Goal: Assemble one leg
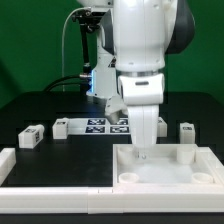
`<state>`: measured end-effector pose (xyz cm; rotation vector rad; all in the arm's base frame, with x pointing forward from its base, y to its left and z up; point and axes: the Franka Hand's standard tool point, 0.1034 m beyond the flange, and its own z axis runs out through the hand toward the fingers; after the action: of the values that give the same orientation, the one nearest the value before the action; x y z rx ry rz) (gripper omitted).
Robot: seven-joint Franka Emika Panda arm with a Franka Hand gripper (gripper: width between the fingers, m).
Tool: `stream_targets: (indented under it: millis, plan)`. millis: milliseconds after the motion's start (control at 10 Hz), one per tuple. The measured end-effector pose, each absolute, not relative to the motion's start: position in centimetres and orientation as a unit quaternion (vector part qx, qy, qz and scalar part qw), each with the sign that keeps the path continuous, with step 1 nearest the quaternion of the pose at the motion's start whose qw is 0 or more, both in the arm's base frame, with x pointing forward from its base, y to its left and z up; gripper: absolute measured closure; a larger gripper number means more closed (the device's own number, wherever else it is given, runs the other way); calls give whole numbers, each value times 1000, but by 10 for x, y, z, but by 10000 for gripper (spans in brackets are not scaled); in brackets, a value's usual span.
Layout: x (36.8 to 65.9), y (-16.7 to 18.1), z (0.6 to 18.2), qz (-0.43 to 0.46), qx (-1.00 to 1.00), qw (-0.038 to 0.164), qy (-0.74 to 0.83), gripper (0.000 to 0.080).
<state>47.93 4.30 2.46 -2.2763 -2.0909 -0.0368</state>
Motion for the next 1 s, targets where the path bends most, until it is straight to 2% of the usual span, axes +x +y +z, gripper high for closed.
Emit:
stream_targets:
  millis: [100,300,600,900,1000]
  plan:
    - [468,44,35,-12,-760,20,-650,151]
    - [456,48,43,-15,-792,14,-611,151]
    - [456,47,42,-14,-797,16,-603,151]
    - [454,48,41,-12,-881,22,-473,151]
    - [444,49,39,-10,-927,30,-375,151]
